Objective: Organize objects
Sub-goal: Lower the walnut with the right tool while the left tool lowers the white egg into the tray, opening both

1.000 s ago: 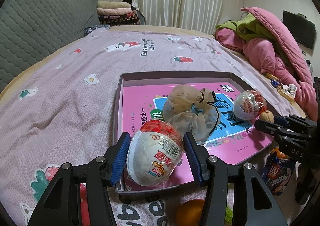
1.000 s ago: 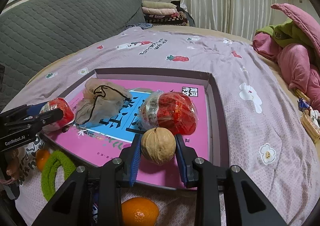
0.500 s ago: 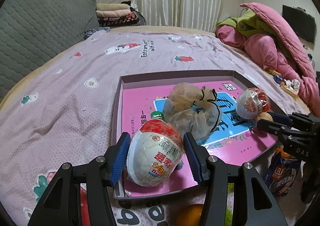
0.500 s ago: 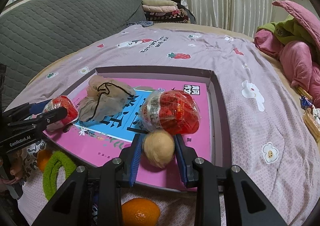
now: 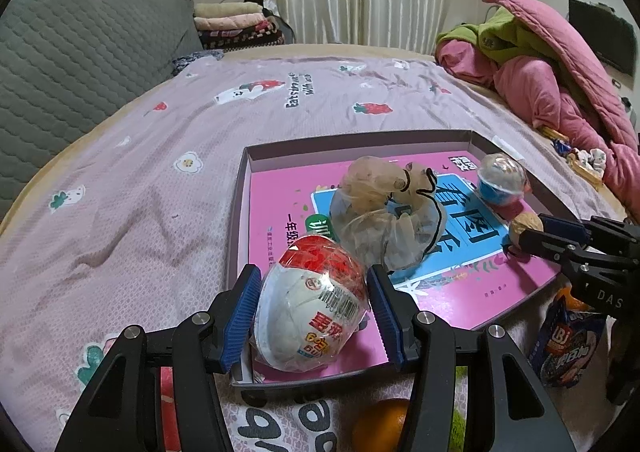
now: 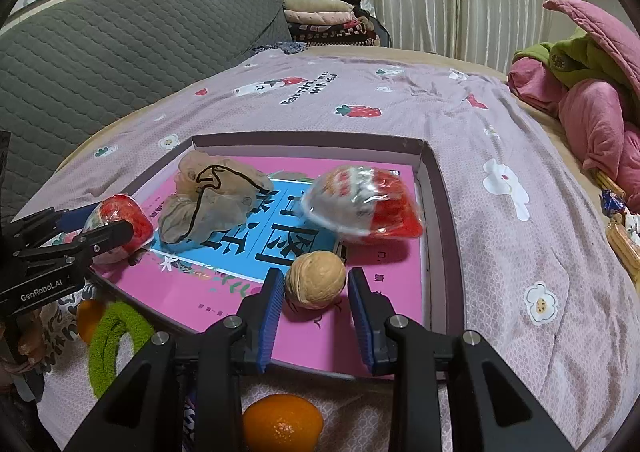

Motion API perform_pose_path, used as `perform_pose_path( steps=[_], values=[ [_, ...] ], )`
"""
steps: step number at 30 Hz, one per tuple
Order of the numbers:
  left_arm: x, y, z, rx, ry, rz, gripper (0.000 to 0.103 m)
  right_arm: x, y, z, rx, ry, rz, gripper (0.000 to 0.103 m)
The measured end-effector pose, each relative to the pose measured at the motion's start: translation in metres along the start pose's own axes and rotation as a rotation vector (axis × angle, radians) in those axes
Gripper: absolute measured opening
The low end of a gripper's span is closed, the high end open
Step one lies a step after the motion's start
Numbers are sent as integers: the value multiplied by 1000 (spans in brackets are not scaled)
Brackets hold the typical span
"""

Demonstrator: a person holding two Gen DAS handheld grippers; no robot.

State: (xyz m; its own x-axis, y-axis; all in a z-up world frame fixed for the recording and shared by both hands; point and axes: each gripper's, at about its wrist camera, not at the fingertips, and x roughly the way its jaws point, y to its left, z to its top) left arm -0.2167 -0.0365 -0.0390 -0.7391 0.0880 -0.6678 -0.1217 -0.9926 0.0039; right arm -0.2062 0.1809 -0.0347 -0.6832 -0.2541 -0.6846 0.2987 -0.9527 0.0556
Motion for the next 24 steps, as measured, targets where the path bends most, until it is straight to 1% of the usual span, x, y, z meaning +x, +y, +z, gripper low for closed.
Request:
perform_pose_path(
  steps=[17,19,21,24],
  values=[
    [-5,-1,-1,0,24,2,57,-1,-1,-1,6,-2,-2,33],
    [-6,0,-1,-5,27,-1,57,-2,-1,-1,6,-3,-3,34],
    [-7,0,-1,-7,29,-3,57,-2,-1,-2,6,-5,-5,38],
    [-8,1,-1,-14,36,-12,57,-2,-2,-2,9,-5,-4,40]
  ],
)
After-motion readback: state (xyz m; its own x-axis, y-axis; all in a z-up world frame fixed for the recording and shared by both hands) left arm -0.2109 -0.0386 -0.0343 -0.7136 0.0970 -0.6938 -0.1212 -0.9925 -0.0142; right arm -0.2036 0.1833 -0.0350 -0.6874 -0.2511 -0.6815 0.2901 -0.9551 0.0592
